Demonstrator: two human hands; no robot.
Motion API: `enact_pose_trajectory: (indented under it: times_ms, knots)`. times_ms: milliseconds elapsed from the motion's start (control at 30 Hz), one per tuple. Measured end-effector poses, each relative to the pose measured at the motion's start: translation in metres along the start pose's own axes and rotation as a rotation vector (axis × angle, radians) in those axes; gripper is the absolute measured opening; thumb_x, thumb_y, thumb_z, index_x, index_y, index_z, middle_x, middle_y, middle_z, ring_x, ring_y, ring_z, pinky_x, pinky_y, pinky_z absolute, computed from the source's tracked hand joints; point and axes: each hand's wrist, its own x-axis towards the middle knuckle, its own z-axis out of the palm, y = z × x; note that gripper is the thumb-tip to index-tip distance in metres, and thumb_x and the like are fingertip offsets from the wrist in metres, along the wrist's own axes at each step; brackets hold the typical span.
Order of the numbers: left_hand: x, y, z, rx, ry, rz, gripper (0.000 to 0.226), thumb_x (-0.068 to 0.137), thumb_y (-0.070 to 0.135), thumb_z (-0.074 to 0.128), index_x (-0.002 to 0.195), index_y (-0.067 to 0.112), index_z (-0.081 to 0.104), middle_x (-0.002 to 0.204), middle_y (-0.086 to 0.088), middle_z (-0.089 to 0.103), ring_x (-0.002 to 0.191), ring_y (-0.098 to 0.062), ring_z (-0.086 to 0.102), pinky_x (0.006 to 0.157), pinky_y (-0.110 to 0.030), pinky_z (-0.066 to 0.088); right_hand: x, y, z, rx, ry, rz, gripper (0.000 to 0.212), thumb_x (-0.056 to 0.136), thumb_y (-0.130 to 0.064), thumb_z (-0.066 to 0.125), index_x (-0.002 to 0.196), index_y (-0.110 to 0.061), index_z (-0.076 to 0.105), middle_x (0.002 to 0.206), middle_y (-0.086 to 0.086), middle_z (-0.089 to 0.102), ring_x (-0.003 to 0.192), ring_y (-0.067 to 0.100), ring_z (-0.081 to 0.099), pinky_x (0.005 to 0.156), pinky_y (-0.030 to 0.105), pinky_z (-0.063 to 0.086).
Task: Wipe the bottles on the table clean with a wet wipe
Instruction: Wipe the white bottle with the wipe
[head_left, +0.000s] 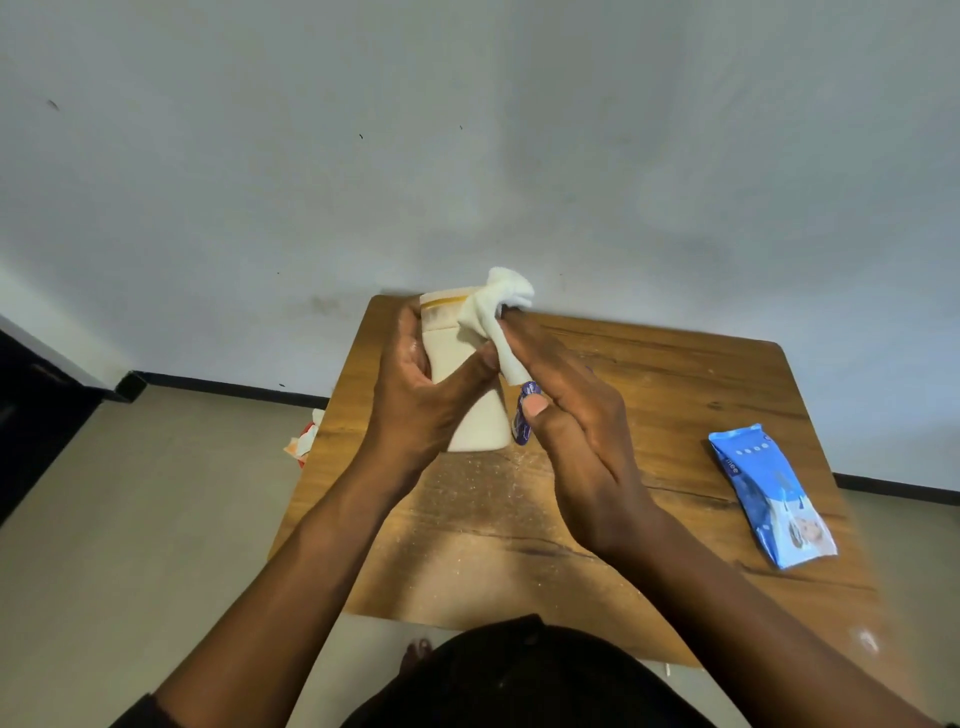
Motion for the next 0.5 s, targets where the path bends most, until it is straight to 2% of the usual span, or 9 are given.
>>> enact_pose_trajectory:
  times_ms: [67, 133, 200, 267, 300, 367, 400, 500]
  knots:
    - [-0.002, 0.002, 0.002, 0.008, 0.007, 0.034, 0.063, 0.08, 0.028, 0.079, 0.132, 0.008, 0.049, 0.115, -0.004, 0.07, 0.096, -0.01, 0.073, 0.072, -0.025, 0.059, -0.001, -0.002, -0.003, -0.107, 0.001, -0.085, 0.055, 0.102, -0.017, 0.037, 0.156, -0.009, 0.044, 0.161, 0.007, 0.048, 0.152, 0.016, 0.042, 0.121, 0.046, 0.041]
    - [-0.002, 0.005, 0.004, 0.024, 0.0, 0.054, 0.058, 0.083, 0.027, 0.079, 0.13, 0.011, 0.049, 0.109, 0.007, 0.07, 0.093, -0.003, 0.072, 0.071, -0.02, 0.057, -0.002, -0.003, -0.003, -0.182, 0.006, -0.123, 0.055, 0.103, -0.019, 0.035, 0.155, -0.007, 0.045, 0.16, 0.008, 0.049, 0.151, 0.017, 0.042, 0.12, 0.048, 0.041]
    - [-0.004, 0.009, 0.004, 0.03, -0.032, 0.082, 0.057, 0.085, 0.032, 0.084, 0.127, 0.018, 0.048, 0.106, 0.015, 0.07, 0.095, -0.001, 0.071, 0.072, -0.02, 0.057, -0.003, -0.004, -0.002, -0.176, 0.037, -0.116, 0.051, 0.105, -0.014, 0.038, 0.155, -0.005, 0.046, 0.158, 0.007, 0.05, 0.149, 0.016, 0.044, 0.119, 0.041, 0.042]
    - [-0.008, 0.011, 0.002, 0.019, -0.095, 0.097, 0.063, 0.08, 0.036, 0.078, 0.13, 0.014, 0.045, 0.112, 0.008, 0.067, 0.1, -0.007, 0.069, 0.078, -0.025, 0.057, -0.003, -0.006, 0.001, -0.081, 0.083, -0.065, 0.05, 0.103, -0.006, 0.04, 0.152, -0.005, 0.048, 0.155, 0.004, 0.053, 0.146, 0.012, 0.047, 0.116, 0.033, 0.044]
    - [-0.009, 0.011, 0.001, 0.007, -0.136, 0.104, 0.065, 0.081, 0.031, 0.076, 0.133, 0.011, 0.042, 0.114, 0.004, 0.064, 0.101, -0.01, 0.068, 0.08, -0.027, 0.057, -0.002, -0.007, 0.002, -0.007, 0.099, -0.029, 0.05, 0.102, -0.006, 0.04, 0.151, -0.005, 0.049, 0.153, 0.003, 0.054, 0.144, 0.014, 0.049, 0.115, 0.034, 0.045]
    - [-0.011, 0.009, 0.0, 0.003, -0.189, 0.114, 0.065, 0.083, 0.018, 0.073, 0.136, 0.01, 0.037, 0.117, 0.0, 0.061, 0.101, -0.013, 0.067, 0.081, -0.031, 0.058, 0.0, -0.009, 0.002, 0.135, 0.11, 0.056, 0.051, 0.103, -0.01, 0.038, 0.152, -0.004, 0.048, 0.15, 0.006, 0.057, 0.142, 0.022, 0.052, 0.112, 0.044, 0.049]
    - [-0.011, 0.009, 0.0, 0.018, -0.191, 0.126, 0.066, 0.082, 0.018, 0.073, 0.137, 0.012, 0.036, 0.12, -0.004, 0.06, 0.102, -0.015, 0.066, 0.082, -0.033, 0.058, 0.001, -0.01, 0.002, 0.166, 0.115, 0.085, 0.052, 0.103, -0.013, 0.038, 0.153, -0.004, 0.047, 0.151, 0.007, 0.056, 0.142, 0.024, 0.052, 0.112, 0.046, 0.05]
    - [-0.01, 0.008, 0.006, 0.102, -0.155, 0.174, 0.07, 0.077, 0.036, 0.073, 0.136, 0.025, 0.036, 0.124, -0.001, 0.058, 0.106, -0.009, 0.064, 0.082, -0.029, 0.058, 0.0, -0.008, 0.002, 0.04, 0.13, 0.054, 0.054, 0.105, -0.022, 0.038, 0.156, -0.005, 0.044, 0.158, 0.007, 0.05, 0.149, 0.019, 0.045, 0.116, 0.045, 0.046]
